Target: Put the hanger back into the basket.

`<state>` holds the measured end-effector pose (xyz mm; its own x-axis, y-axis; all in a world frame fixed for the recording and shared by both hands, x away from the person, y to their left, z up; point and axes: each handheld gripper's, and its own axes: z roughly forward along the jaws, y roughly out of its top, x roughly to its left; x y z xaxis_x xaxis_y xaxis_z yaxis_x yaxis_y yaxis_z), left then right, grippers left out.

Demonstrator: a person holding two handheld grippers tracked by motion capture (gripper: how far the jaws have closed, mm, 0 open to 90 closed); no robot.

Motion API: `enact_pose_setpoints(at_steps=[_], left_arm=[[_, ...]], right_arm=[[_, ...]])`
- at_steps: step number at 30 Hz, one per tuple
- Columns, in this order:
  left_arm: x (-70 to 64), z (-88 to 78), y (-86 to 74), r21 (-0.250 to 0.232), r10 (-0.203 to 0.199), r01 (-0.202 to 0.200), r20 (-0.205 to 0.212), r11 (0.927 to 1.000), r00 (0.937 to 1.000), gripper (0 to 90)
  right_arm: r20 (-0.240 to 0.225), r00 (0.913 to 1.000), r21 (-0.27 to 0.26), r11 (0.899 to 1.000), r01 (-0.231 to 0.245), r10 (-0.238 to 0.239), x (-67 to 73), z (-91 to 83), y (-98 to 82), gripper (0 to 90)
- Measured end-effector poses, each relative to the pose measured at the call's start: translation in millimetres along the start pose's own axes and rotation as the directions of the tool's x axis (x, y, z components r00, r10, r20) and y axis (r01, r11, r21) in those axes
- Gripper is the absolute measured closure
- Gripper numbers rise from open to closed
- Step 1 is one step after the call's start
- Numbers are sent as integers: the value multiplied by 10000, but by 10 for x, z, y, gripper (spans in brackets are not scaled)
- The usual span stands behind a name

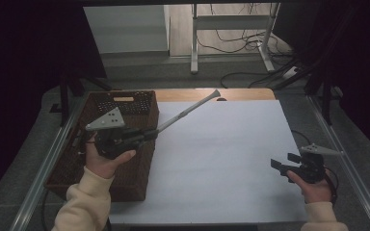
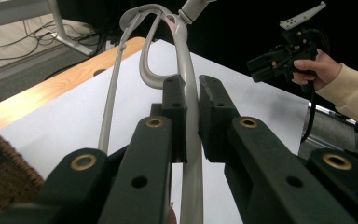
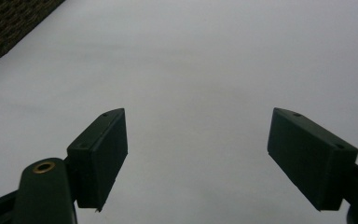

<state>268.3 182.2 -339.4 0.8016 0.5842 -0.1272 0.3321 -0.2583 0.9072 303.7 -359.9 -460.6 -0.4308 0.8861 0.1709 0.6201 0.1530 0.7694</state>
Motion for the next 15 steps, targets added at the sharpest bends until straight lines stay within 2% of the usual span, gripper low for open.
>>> enact_pose_setpoints(at_steps=[11, 13, 15], left_arm=[[108, -143, -55, -155, -217, 214, -179, 9997, 9996, 822], [147, -200, -74, -310, -376, 366, -336, 9989, 9987, 822], [165, -218, -80, -322, -373, 361, -376, 9988, 9986, 822]], right_arm=[[-70, 9999, 37, 10000, 78, -78, 8, 16, -3, 200], [-93, 9999, 59, 9999, 116, -115, 10, 20, -1, 198], [-165, 9998, 75, 9999, 146, -145, 15, 25, -2, 197]])
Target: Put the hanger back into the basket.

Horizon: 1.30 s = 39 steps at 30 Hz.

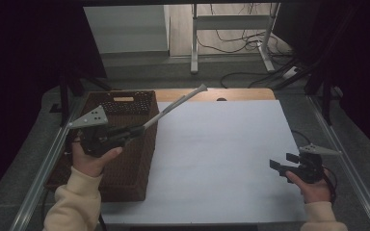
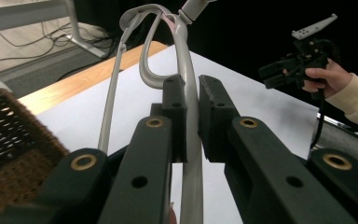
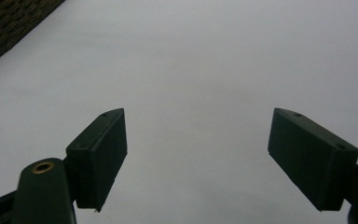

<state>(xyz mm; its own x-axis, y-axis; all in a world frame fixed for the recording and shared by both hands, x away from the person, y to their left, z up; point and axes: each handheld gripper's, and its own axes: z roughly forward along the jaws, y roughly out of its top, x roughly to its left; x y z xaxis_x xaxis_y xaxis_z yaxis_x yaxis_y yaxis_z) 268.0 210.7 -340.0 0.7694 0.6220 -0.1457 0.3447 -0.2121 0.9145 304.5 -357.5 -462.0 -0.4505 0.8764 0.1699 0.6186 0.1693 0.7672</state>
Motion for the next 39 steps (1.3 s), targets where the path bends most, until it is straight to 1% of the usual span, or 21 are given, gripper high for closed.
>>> enact_pose_setpoints(at_steps=[2, 5, 8, 11, 14, 16, 17, 19, 21, 27, 30, 31, 32, 36, 39], left_arm=[[57, -45, -23, -36, -155, 155, -76, 9999, 9999, 822], [119, -87, -50, -43, -248, 247, -183, 9997, 9995, 822], [151, -119, -70, -90, -336, 334, -258, 9994, 9991, 822], [213, -194, -116, -133, -440, 435, -401, 9990, 9982, 822], [241, -238, -148, -164, -517, 510, -489, 9986, 9975, 822], [287, -316, -199, -238, -648, 635, -610, 9977, 9960, 822], [287, -316, -199, -238, -648, 635, -610, 9977, 9960, 822], [322, -371, -231, -295, -736, 718, -666, 9970, 9951, 822], [377, -444, -271, -309, -869, 846, -835, 9959, 9927, 822], [447, -566, -339, -446, -1041, 1002, -965, 9940, 9899, 822], [490, -655, -405, -595, -1228, 1167, -1119, 9914, 9861, 822], [490, -655, -405, -595, -1228, 1167, -1119, 9914, 9861, 822], [518, -693, -443, -679, -1339, 1265, -1193, 9896, 9838, 821], [562, -742, -501, -765, -1485, 1399, -1215, 9872, 9814, 821], [613, -794, -581, -742, -1644, 1555, -1336, 9850, 9773, 821]], right_arm=[[-77, 9999, -9, 9999, 101, -101, 7, 4, 0, 195], [-167, 9997, 5, 9998, 188, -188, 19, 10, 3, 193], [-216, 9995, 63, 9997, 220, -218, 26, 20, 2, 192], [-200, 9993, 88, 9995, 306, -304, 24, 26, -1, 191], [-195, 9994, 80, 9995, 296, -295, 25, 26, -2, 191], [-208, 9994, 117, 9995, 279, -276, 27, 26, -2, 191], [-207, 9994, 126, 9995, 290, -288, 28, 28, -2, 191], [-205, 9993, 148, 9994, 310, -307, 31, 31, -2, 191], [-181, 9993, 133, 9993, 337, -335, 34, 30, 0, 191], [-87, 9996, 102, 9996, 278, -277, 34, 26, 2, 193], [-63, 9996, 177, 9995, 272, -271, 29, 31, -3, 193], [-61, 9996, 189, 9995, 271, -270, 29, 33, -3, 193], [-67, 9996, 196, 9994, 271, -270, 29, 34, -4, 193], [-67, 9996, 200, 9994, 266, -265, 29, 34, -5, 193], [-64, 9997, 214, 9995, 251, -250, 28, 34, -6, 193]])
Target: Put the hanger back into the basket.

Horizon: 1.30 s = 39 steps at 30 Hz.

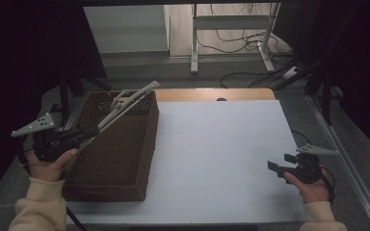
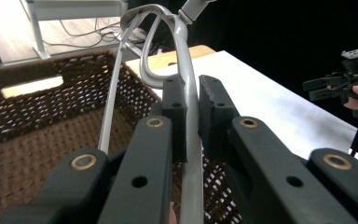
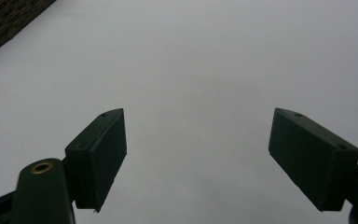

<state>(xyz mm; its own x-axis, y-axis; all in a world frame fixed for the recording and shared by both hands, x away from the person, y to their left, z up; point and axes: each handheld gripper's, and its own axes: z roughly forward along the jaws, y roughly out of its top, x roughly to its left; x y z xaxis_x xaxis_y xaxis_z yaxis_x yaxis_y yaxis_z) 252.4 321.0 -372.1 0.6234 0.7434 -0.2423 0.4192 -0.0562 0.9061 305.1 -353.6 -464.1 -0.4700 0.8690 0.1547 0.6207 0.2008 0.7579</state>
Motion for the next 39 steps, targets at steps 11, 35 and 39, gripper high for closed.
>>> enact_pose_setpoints(at_steps=[11, 35, 39], left_arm=[[121, -80, -179, 110, -323, 325, -102, 9994, 9994, 821], [388, 3, -362, 483, -591, 592, -32, 9971, 9982, 820], [454, 53, -402, 836, -677, 667, 88, 9943, 9977, 808]], right_arm=[[3, 10000, 46, 10000, 2, -2, -1, 11, -3, 193], [-37, 10000, 128, 9999, -32, 32, -10, 21, -8, 193], [-61, 10000, 159, 9999, -34, 35, -8, 23, -9, 193]])
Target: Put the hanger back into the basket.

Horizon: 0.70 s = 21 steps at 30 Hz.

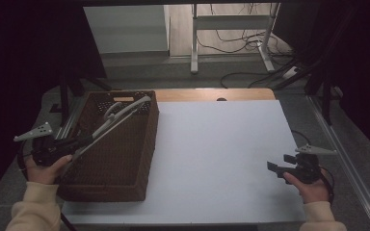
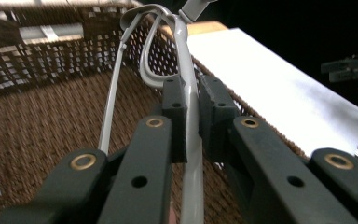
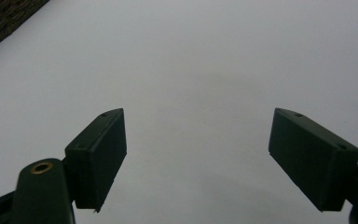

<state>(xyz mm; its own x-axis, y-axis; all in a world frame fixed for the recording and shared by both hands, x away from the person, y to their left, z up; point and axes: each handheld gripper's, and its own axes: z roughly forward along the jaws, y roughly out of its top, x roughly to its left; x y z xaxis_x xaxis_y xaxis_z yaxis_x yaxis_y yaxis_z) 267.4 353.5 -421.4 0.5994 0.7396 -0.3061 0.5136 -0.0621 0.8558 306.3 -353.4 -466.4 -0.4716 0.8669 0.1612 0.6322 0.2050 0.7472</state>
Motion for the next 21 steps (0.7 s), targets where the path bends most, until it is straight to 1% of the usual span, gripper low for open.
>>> enact_pose_setpoints(at_steps=[1, 3, 4, 5, 6, 9, 10, 11, 12, 13, 21], left_arm=[[19, 12, -13, 41, -36, 36, -27, 10000, 10000, 747], [30, 28, -24, 182, -145, 153, -451, 9997, 9989, 541], [30, 28, -24, 182, -145, 153, -451, 9997, 9989, 464], [17, 30, -27, 270, -95, 115, -731, 9996, 9973, 401], [3, 30, -27, 285, -130, 152, -759, 9995, 9970, 360], [-38, 34, -18, 390, -10, 41, -786, 9992, 9969, 301], [-104, 46, -5, 501, 159, -119, -790, 9987, 9967, 293], [-142, 54, 5, 556, 268, -224, -808, 9982, 9964, 287], [-142, 54, 5, 556, 268, -224, -808, 9982, 9964, 282], [-212, 78, 27, 624, 359, -310, -800, 9976, 9961, 277], [-442, 222, 108, 1033, 607, -551, -516, 9931, 9968, 250]], right_arm=[[-5, 10000, 6, 10000, -9, 9, 0, 2, 0, 193], [-11, 10000, -3, 10000, 20, -20, -1, 4, 0, 193], [-11, 10000, -3, 10000, 20, -20, -1, 4, 0, 193], [-5, 10000, 0, 10000, 7, -7, 1, 2, 0, 193], [-1, 10000, -6, 10000, -1, 1, -1, 2, -1, 192], [0, 10000, 5, 10000, -3, 3, -2, 2, -2, 192], [-7, 10000, 16, 10000, 2, -2, -1, 1, -1, 192], [-3, 10000, 22, 10000, 11, -11, 2, 3, -1, 192], [-3, 10000, 22, 10000, 11, -11, 2, 3, -1, 192], [-4, 10000, 32, 10000, 15, -15, 7, 9, 2, 192], [-203, 9997, 24, 9999, 138, -137, 31, 16, 10, 190]])
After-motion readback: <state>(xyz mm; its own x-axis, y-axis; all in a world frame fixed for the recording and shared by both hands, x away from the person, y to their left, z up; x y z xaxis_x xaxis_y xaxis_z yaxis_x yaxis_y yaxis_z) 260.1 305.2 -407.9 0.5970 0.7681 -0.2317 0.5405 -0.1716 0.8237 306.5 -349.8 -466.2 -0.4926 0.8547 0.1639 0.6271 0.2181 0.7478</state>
